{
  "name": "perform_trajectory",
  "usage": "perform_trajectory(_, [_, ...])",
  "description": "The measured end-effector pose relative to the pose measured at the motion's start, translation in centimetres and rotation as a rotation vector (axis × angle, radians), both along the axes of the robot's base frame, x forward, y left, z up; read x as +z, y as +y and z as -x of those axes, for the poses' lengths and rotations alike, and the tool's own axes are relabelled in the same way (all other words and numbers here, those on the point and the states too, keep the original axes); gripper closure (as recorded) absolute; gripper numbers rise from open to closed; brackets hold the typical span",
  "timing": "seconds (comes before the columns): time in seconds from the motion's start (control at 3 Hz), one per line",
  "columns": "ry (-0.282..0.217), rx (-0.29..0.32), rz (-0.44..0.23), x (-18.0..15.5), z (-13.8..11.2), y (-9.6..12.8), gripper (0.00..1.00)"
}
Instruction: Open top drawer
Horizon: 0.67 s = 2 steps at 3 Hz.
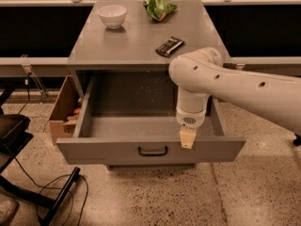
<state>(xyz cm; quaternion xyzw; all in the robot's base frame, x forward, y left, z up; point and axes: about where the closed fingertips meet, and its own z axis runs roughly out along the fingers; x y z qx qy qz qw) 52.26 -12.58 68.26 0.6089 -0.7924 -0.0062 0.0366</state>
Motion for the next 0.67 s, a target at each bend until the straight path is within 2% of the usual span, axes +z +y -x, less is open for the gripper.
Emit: perform_trajectory(0.67, [0.0, 0.0, 0.0, 0.0, 0.0, 0.0, 0.06])
